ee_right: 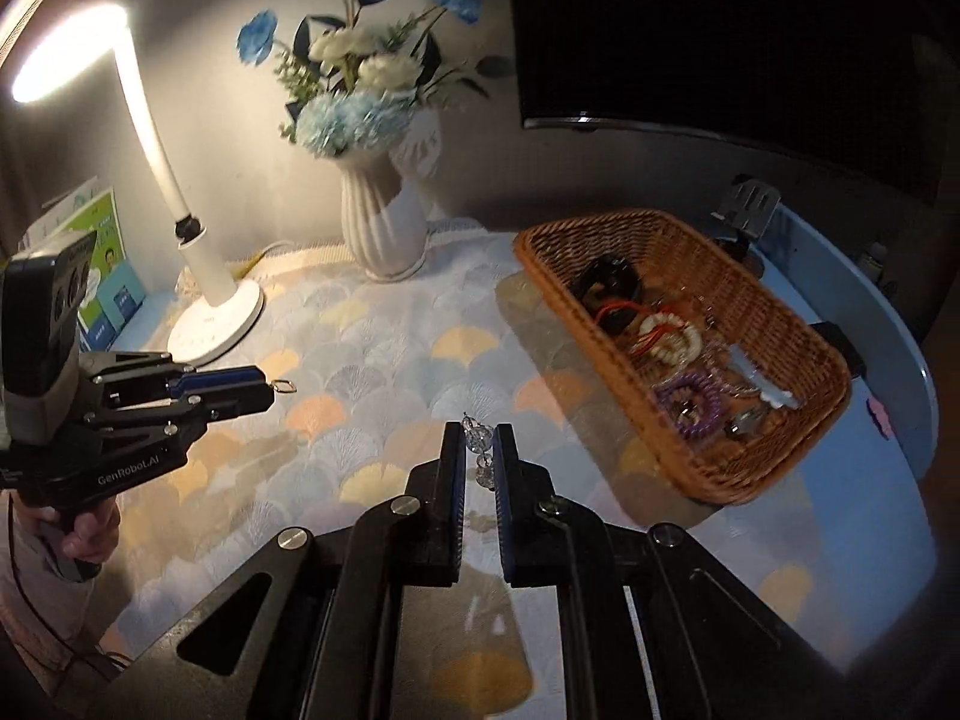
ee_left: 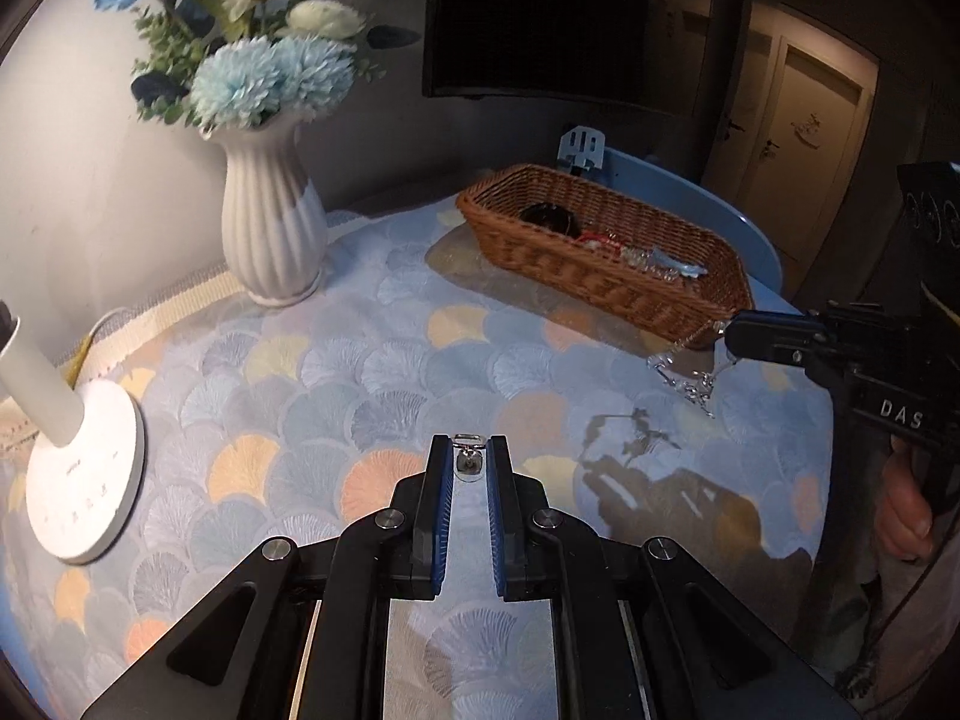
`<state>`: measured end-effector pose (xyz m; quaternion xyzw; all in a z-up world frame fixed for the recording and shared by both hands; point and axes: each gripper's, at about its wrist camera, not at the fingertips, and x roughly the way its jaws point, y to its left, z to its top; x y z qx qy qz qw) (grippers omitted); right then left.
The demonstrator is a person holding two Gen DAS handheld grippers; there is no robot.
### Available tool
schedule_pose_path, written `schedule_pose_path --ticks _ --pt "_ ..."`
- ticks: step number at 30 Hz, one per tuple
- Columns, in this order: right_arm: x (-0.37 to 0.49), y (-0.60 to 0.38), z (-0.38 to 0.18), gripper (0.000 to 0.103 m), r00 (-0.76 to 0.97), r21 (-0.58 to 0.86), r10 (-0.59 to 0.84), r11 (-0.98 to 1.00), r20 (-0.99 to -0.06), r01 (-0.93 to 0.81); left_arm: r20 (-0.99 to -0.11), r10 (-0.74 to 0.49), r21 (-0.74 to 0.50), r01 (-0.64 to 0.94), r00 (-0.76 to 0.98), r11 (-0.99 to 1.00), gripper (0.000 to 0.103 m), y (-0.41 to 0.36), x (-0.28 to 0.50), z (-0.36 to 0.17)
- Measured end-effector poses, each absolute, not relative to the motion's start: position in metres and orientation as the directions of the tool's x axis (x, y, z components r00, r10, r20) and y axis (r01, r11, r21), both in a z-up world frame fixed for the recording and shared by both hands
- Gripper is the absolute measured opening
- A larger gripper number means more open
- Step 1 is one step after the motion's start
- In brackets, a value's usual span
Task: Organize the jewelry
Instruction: 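Carry both items over the basket and open both tools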
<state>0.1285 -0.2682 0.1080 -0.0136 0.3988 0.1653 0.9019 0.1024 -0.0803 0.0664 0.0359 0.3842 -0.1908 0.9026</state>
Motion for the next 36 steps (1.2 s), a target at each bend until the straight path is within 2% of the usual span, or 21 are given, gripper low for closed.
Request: schedule_pose_path --ticks 6,13,23,31,33,36 --pt "0.148 -0.317 0.154 0.011 0.703 0.118 0.254 0.964 -0.664 -0.237 -0.658 -0.386 -0.065 0.462 0.647 0.884 0.010 -0.124 0.128 0.113" --pt "0.190 -0.357 0.168 0.011 0.735 0.076 0.169 0.984 -0.657 -0.159 -0.624 -0.495 -0.111 0.559 0.604 0.822 0.010 -0.183 0.183 0.145" --pt "0.301 -0.389 0.120 0.011 0.647 0.155 0.180 0.983 -0.741 -0.097 -0.655 -0.575 -0.291 0.538 0.491 0.791 0.010 -0.231 0.298 0.116" --pt "0.353 -0.380 0.084 0.011 0.598 0.176 0.200 0.979 -0.776 -0.098 -0.679 -0.606 -0.400 0.484 0.414 0.778 0.010 -0.254 0.373 0.079" --pt "0.358 -0.380 0.079 0.012 0.589 0.185 0.207 0.978 -0.781 -0.099 -0.691 -0.600 -0.401 0.476 0.404 0.783 0.011 -0.257 0.383 0.069" --pt "0.355 -0.383 0.077 0.015 0.594 0.198 0.225 0.974 -0.773 -0.111 -0.725 -0.522 -0.314 0.460 0.448 0.831 0.013 -0.260 0.389 0.062"
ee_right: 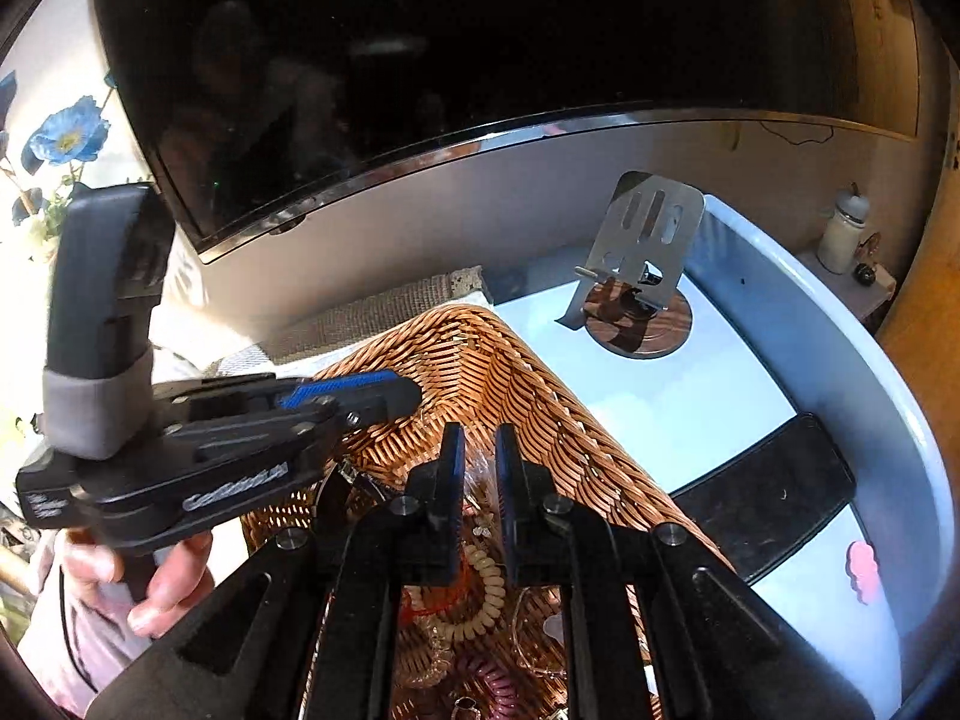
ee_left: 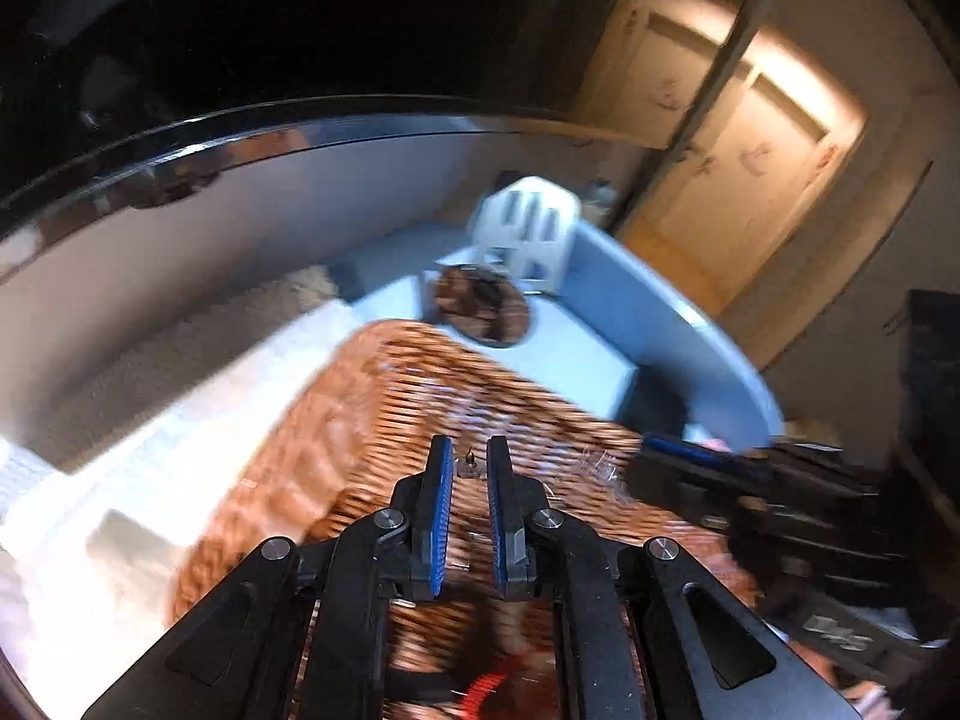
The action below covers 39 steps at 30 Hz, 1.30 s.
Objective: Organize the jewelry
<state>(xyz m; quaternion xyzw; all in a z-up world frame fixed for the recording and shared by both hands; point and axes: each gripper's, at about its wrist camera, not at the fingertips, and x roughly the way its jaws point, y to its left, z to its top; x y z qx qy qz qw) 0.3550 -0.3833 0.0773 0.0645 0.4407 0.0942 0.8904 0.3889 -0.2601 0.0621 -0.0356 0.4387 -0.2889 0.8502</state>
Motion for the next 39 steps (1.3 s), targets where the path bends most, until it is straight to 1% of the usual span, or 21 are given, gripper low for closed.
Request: schedule_pose_path --ticks 2,3,4,9,12,16,17,18,19,20,21,22,24,26,29,33,36,39 --pt "0.349 -0.384 0.078 0.022 0.605 0.187 0.216 0.976 -0.766 -0.112 -0.731 -0.523 -0.320 0.457 0.439 0.830 0.021 -0.258 0.390 0.060" --pt "0.344 -0.386 0.080 0.027 0.612 0.185 0.212 0.977 -0.762 -0.108 -0.729 -0.530 -0.332 0.454 0.432 0.827 0.028 -0.256 0.390 0.060" --pt "0.341 -0.387 0.082 0.030 0.616 0.192 0.215 0.976 -0.758 -0.104 -0.726 -0.532 -0.334 0.453 0.436 0.827 0.033 -0.254 0.386 0.062" --pt "0.307 -0.393 0.105 0.031 0.643 0.242 0.251 0.965 -0.724 -0.104 -0.713 -0.520 -0.322 0.439 0.471 0.839 0.034 -0.239 0.356 0.084" --pt "0.274 -0.389 0.124 0.035 0.676 0.242 0.247 0.965 -0.695 -0.103 -0.686 -0.524 -0.314 0.444 0.505 0.839 0.035 -0.224 0.319 0.100" --pt "0.222 -0.370 0.144 0.038 0.727 0.197 0.205 0.975 -0.656 -0.098 -0.655 -0.500 -0.265 0.447 0.567 0.854 0.037 -0.205 0.252 0.124" --pt "0.206 -0.363 0.149 0.038 0.750 0.176 0.180 0.981 -0.636 -0.085 -0.642 -0.488 -0.243 0.446 0.591 0.861 0.037 -0.200 0.234 0.130" --pt "0.188 -0.356 0.153 0.041 0.781 0.156 0.148 0.986 -0.607 -0.066 -0.629 -0.470 -0.213 0.444 0.619 0.870 0.039 -0.196 0.215 0.135" --pt "0.173 -0.349 0.155 0.050 0.803 0.145 0.130 0.988 -0.582 -0.054 -0.617 -0.452 -0.180 0.443 0.644 0.878 0.044 -0.192 0.195 0.139" --pt "0.155 -0.340 0.154 0.056 0.823 0.141 0.115 0.989 -0.556 -0.043 -0.599 -0.447 -0.159 0.448 0.664 0.880 0.048 -0.187 0.173 0.142" --pt "0.143 -0.332 0.151 0.065 0.837 0.136 0.095 0.990 -0.539 -0.025 -0.581 -0.449 -0.151 0.453 0.678 0.879 0.059 -0.183 0.154 0.142" --pt "0.130 -0.325 0.147 0.069 0.848 0.129 0.063 0.992 -0.526 0.006 -0.563 -0.444 -0.139 0.450 0.697 0.882 0.069 -0.176 0.133 0.140" --pt "0.114 -0.305 0.129 0.070 0.849 0.087 -0.027 0.993 -0.527 0.085 -0.533 -0.416 -0.100 0.433 0.737 0.896 0.076 -0.165 0.099 0.131" --pt "0.109 -0.290 0.111 0.070 0.818 0.060 -0.074 0.990 -0.570 0.131 -0.526 -0.387 -0.070 0.415 0.757 0.907 0.077 -0.153 0.077 0.116" --pt "0.114 -0.281 0.085 0.070 0.780 0.077 -0.092 0.981 -0.619 0.178 -0.551 -0.344 -0.064 0.372 0.760 0.926 0.077 -0.132 0.066 0.084" --pt "0.118 -0.270 0.060 0.070 0.756 0.065 -0.134 0.972 -0.641 0.227 -0.594 -0.172 0.020 0.228 0.786 0.973 0.077 -0.112 0.077 0.037" --pt "0.116 -0.267 0.048 0.070 0.745 0.064 -0.145 0.968 -0.652 0.244 -0.638 -0.191 -0.001 0.248 0.746 0.969 0.077 -0.110 0.087 0.023" --pt "0.115 -0.265 0.036 0.070 0.724 0.028 -0.189 0.960 -0.663 0.277 -0.657 -0.266 -0.093 0.274 0.705 0.957 0.077 -0.104 0.095 0.017"
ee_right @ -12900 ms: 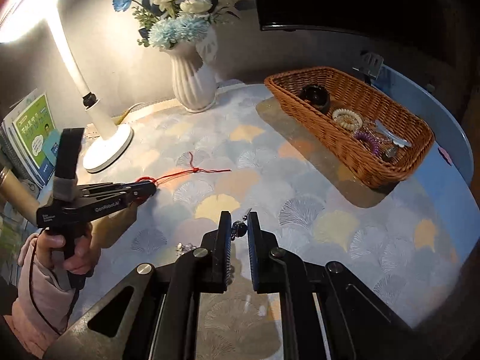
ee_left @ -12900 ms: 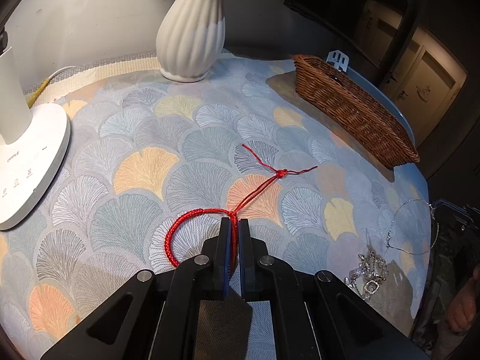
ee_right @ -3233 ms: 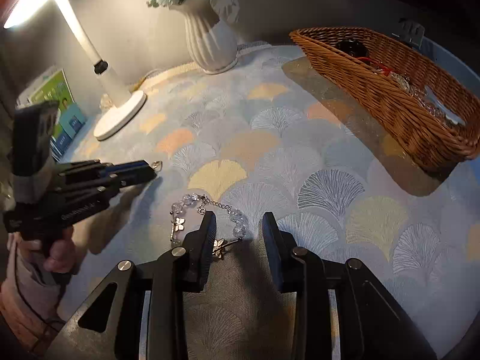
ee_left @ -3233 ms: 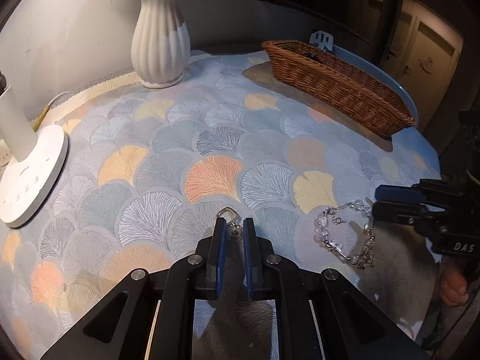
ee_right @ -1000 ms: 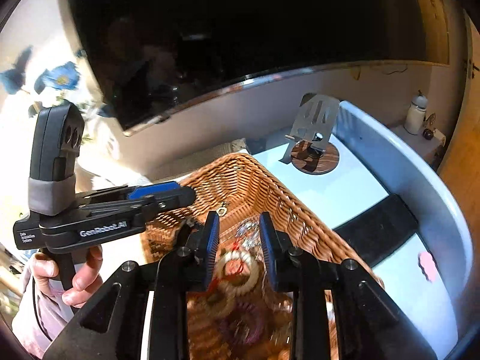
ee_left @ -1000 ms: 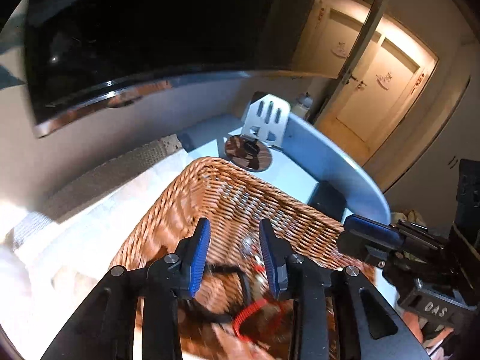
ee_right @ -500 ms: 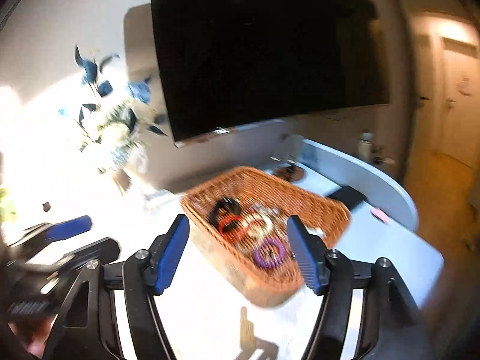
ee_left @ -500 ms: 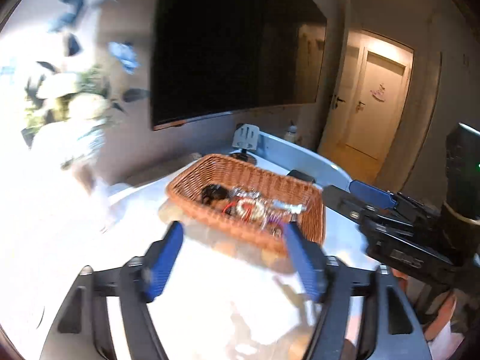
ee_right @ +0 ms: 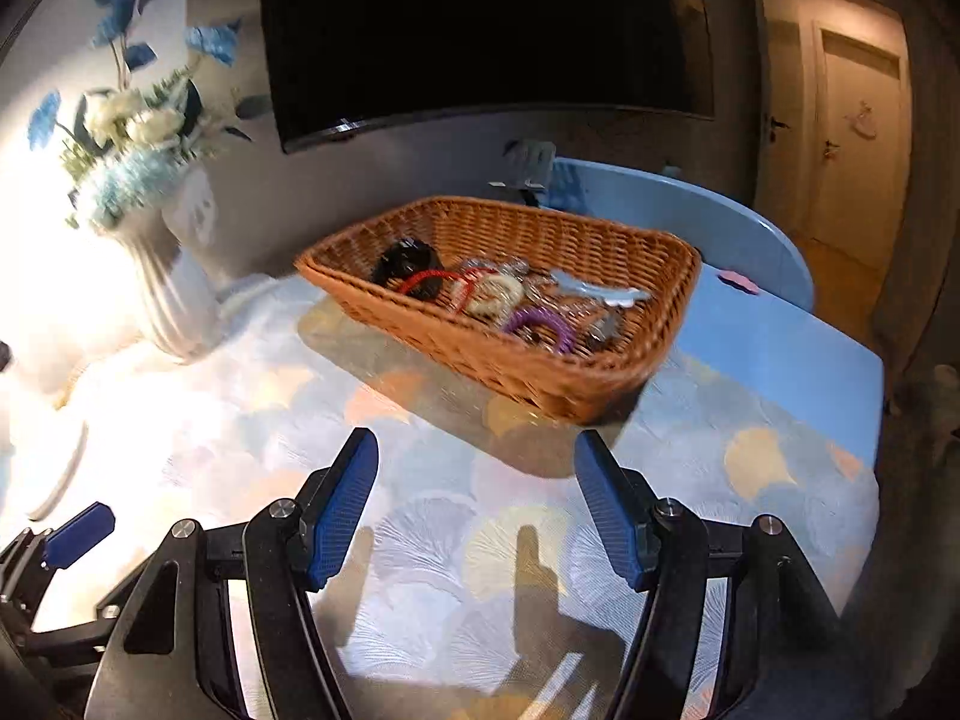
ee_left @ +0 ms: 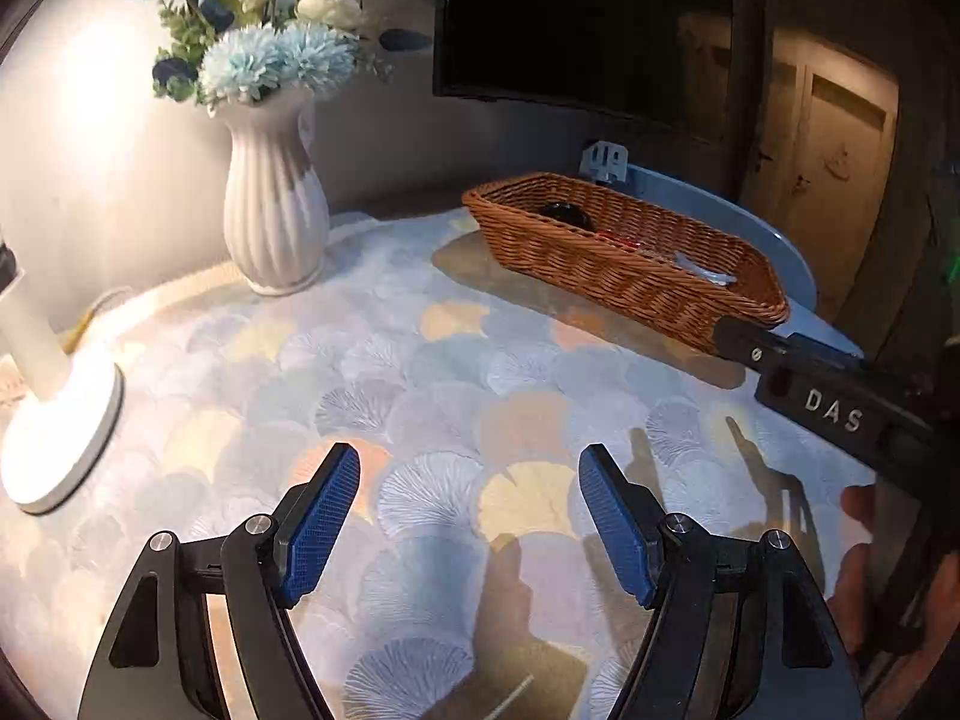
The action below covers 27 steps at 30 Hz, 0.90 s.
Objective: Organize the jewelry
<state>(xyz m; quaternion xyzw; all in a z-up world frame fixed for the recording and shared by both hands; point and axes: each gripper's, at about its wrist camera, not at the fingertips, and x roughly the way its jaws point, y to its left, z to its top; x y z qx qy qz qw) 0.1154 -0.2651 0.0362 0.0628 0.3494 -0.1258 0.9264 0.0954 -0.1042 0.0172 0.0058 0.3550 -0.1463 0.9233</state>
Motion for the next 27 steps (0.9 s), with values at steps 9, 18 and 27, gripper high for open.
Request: schedule_pose_path --ticks 9,18,27 --pt "0.114 -0.261 0.032 0.070 0.714 -0.002 -0.232 0.952 -0.661 0.307 -0.678 -0.275 -0.143 0.245 0.682 0.959 0.077 -0.098 0.092 0.007" --pt "0.121 -0.258 0.030 0.070 0.693 -0.023 -0.231 0.955 -0.683 0.296 -0.696 -0.301 -0.226 0.198 0.652 0.954 0.077 -0.083 0.101 0.005" --pt "0.123 -0.263 0.028 0.070 0.685 0.012 -0.205 0.954 -0.699 0.298 -0.697 -0.301 -0.234 0.190 0.651 0.954 0.077 -0.083 0.101 0.004"
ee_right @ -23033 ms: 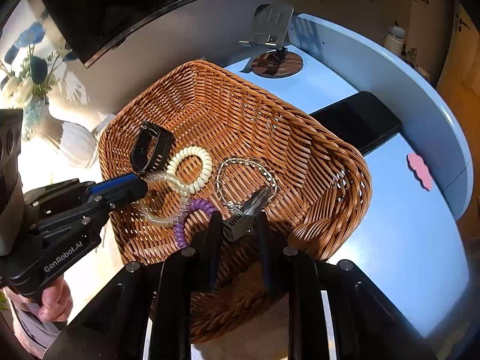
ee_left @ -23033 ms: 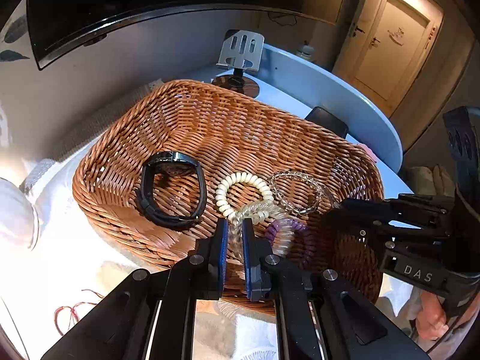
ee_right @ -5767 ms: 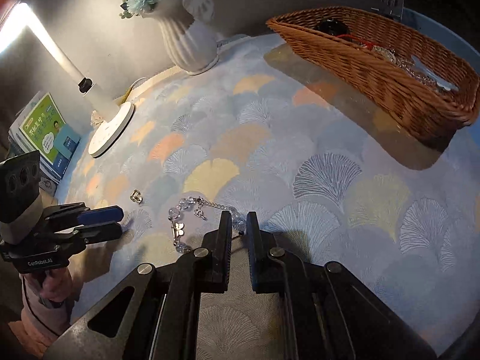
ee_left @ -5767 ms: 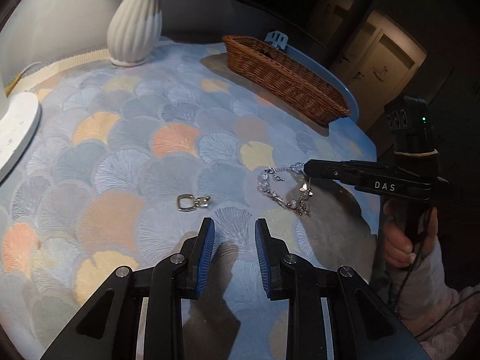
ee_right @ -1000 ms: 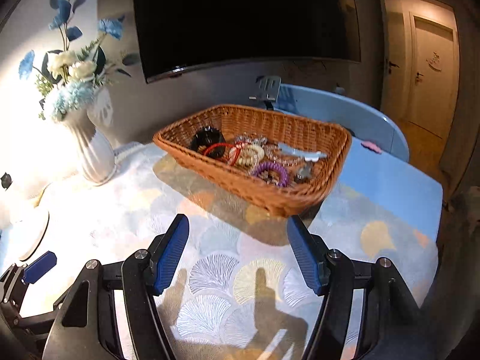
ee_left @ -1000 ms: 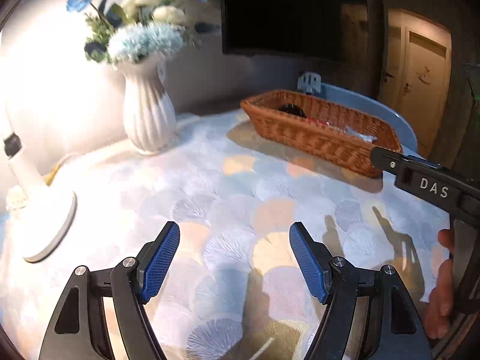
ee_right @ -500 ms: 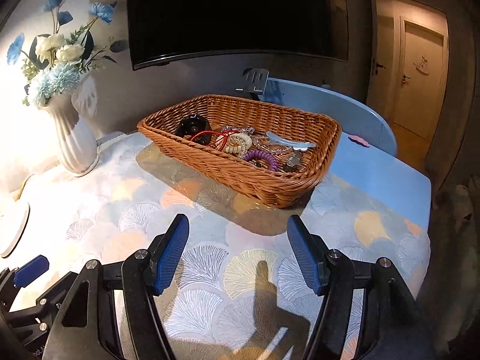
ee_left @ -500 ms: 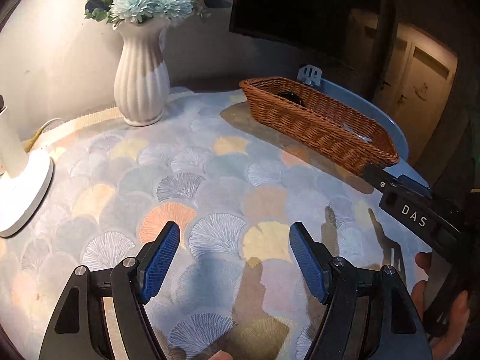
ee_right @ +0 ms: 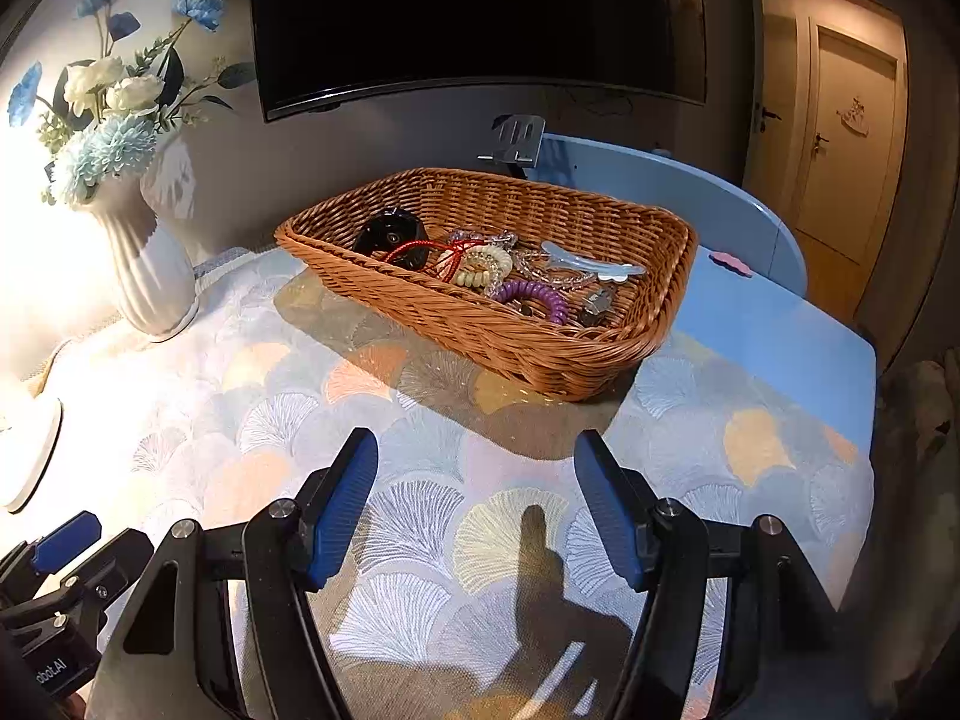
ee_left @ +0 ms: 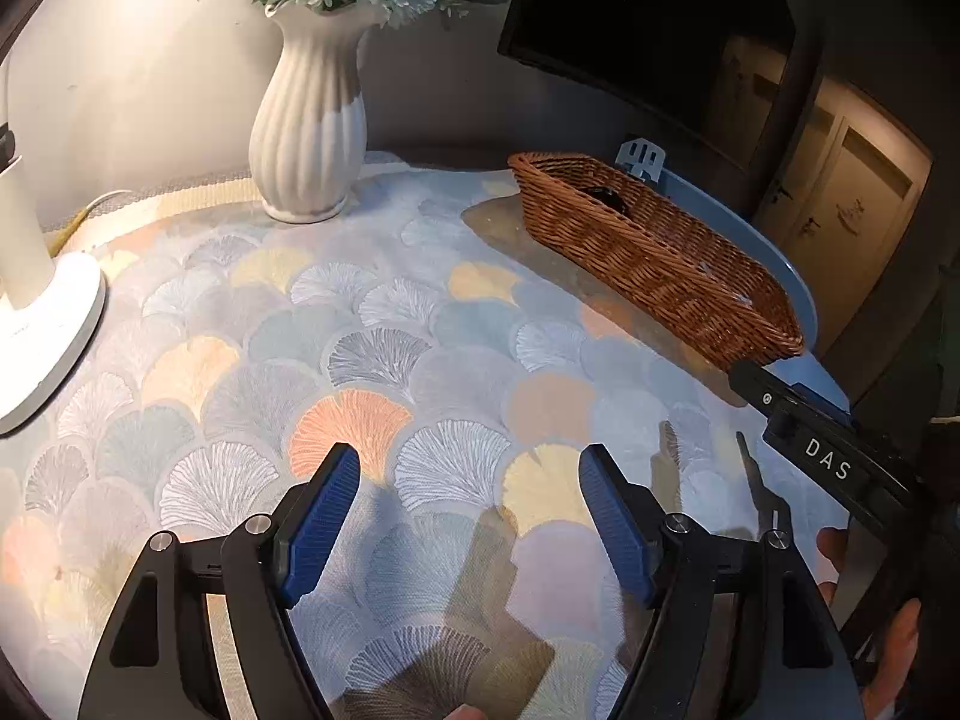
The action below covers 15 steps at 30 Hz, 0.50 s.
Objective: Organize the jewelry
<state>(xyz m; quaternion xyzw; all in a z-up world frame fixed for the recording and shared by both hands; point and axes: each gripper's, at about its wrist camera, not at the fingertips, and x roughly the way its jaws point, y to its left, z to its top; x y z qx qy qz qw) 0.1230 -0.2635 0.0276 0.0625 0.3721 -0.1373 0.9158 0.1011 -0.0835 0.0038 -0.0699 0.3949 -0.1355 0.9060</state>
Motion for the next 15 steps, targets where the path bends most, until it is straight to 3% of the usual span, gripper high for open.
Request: schedule_pose_path --ticks 15 --pt "0.1230 -0.2583 0.0275 0.070 0.687 -0.013 -0.214 0.958 -0.695 0.285 -0.708 -0.308 -0.233 0.202 0.636 0.951 0.077 -0.0844 0.1044 0.0015"
